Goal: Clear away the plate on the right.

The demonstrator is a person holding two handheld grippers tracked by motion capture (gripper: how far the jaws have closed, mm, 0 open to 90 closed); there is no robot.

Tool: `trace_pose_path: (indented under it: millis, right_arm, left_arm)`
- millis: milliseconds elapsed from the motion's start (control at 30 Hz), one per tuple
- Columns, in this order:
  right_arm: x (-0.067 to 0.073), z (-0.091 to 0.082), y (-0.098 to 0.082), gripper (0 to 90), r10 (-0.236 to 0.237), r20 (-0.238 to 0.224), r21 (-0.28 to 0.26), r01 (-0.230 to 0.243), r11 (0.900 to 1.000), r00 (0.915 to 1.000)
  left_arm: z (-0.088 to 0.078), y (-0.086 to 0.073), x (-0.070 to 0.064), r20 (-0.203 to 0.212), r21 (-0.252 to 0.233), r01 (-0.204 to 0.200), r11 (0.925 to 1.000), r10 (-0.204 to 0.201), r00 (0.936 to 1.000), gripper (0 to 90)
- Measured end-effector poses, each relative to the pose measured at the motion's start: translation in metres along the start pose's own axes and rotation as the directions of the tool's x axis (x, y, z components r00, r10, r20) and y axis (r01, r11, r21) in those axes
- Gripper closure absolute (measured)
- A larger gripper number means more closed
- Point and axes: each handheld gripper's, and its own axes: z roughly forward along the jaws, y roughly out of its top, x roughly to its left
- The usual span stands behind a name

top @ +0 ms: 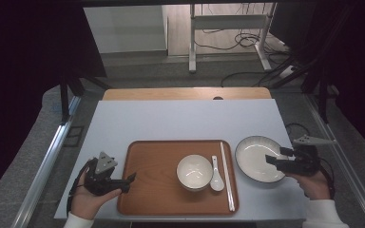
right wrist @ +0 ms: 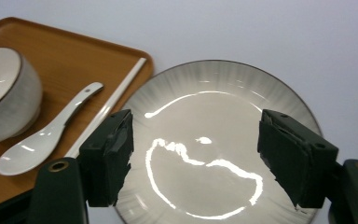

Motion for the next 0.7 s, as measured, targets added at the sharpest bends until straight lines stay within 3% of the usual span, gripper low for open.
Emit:
trace_pose_path:
  millis: [333,700]
  right_arm:
    - [-0.033,-0.002,-0.008,30.1,0.085,0.030,0.013,-0.086,0.996,0.9959]
    - [-0.050,0.012,-0.013,31.5,0.129,0.063,0.032,-0.131,0.991,0.9897]
  left_arm:
    - [0.000,-0.001,-0.001,-0.002,0.005,-0.003,1.0000,0.003,1.0000,9.8]
    - [0.003,-0.003,-0.001,-0.001,0.017,-0.007,0.9998,0.007,1.0000,9.8]
